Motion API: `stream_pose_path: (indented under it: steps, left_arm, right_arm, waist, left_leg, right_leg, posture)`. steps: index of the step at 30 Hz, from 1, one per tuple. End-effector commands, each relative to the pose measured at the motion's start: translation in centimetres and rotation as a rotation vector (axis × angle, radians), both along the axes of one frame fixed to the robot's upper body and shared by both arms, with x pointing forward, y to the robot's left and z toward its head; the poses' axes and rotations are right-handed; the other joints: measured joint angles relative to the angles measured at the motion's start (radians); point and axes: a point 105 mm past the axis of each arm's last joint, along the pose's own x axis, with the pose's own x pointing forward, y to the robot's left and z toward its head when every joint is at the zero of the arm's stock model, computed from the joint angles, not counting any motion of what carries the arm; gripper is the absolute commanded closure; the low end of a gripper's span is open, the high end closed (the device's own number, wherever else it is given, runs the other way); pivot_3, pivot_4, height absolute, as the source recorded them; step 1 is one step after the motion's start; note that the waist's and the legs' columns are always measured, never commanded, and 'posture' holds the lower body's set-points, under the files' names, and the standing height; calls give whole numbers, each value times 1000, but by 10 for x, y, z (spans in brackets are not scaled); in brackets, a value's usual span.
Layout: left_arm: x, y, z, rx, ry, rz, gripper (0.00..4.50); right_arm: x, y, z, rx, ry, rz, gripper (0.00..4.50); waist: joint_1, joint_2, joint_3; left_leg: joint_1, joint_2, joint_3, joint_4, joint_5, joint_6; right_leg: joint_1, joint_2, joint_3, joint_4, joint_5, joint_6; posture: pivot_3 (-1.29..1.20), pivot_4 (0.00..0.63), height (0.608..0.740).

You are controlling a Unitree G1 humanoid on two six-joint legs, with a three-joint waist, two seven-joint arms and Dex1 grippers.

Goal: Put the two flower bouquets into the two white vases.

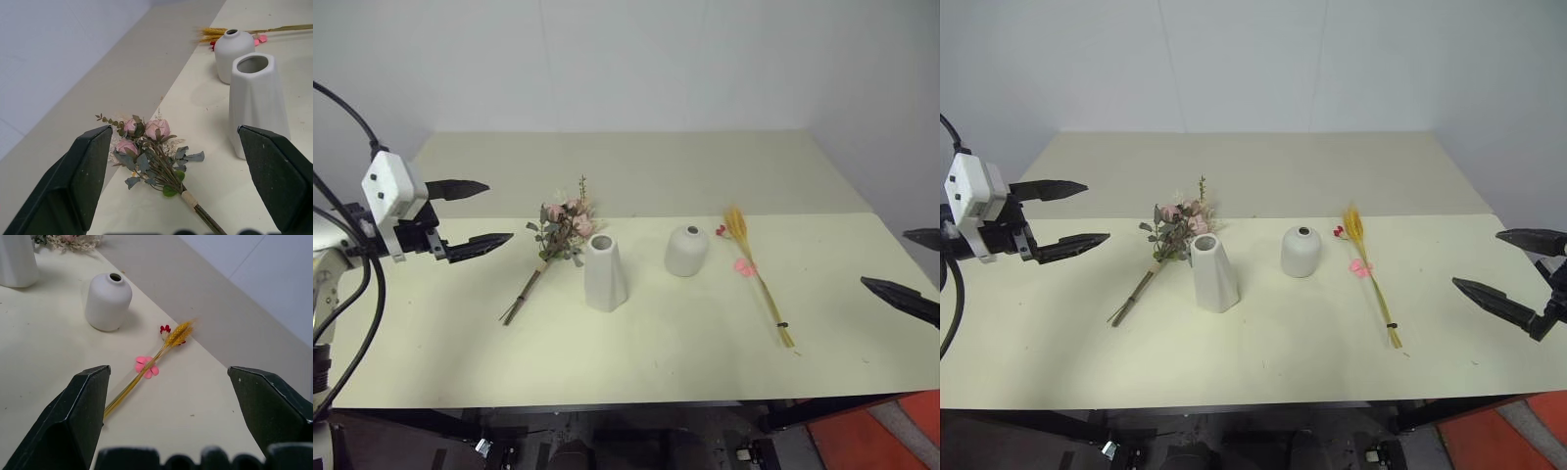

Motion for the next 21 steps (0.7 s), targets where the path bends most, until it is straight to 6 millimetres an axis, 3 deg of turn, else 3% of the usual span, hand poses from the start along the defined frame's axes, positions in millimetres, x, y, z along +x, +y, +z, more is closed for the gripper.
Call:
stream_pose_path:
  steps: [1, 15, 18, 21]
  left_arm:
    - [-4, -1, 8, 28, -44, 0, 44]
    - [-1, 6, 4, 44, -12, 50, 44]
    - [7, 12, -8, 43, 50, 128, 44]
    - [9, 2, -12, -3, 78, 146, 44]
  right_arm:
    - [-2, 2, 9, -24, -26, -4, 0]
    - [2, 5, 5, -15, -17, 4, 0]
    - [2, 11, 2, -2, -7, 19, 0]
    - [3, 26, 2, 18, 5, 69, 0]
  waist:
    - [0, 0, 0]
    - [0, 0, 0]
    - [0, 0, 0]
    - [0, 0, 0]
  left_leg:
    - [0, 0, 0, 0, 0, 0]
    - [0, 0, 0, 0, 0, 0]
    - [0, 0, 0, 0, 0, 0]
    - [0, 0, 0, 0, 0, 0]
  right_leg:
    - [0, 0, 0, 0, 0, 0]
    - [0, 0, 0, 0, 0, 0]
    - [0, 0, 0, 0, 0, 0]
    - [0, 0, 0, 0, 0, 0]
  posture:
    - [0, 150, 740]
    - [0, 150, 740]
    - [0, 150, 740]
    - [0, 150, 740]
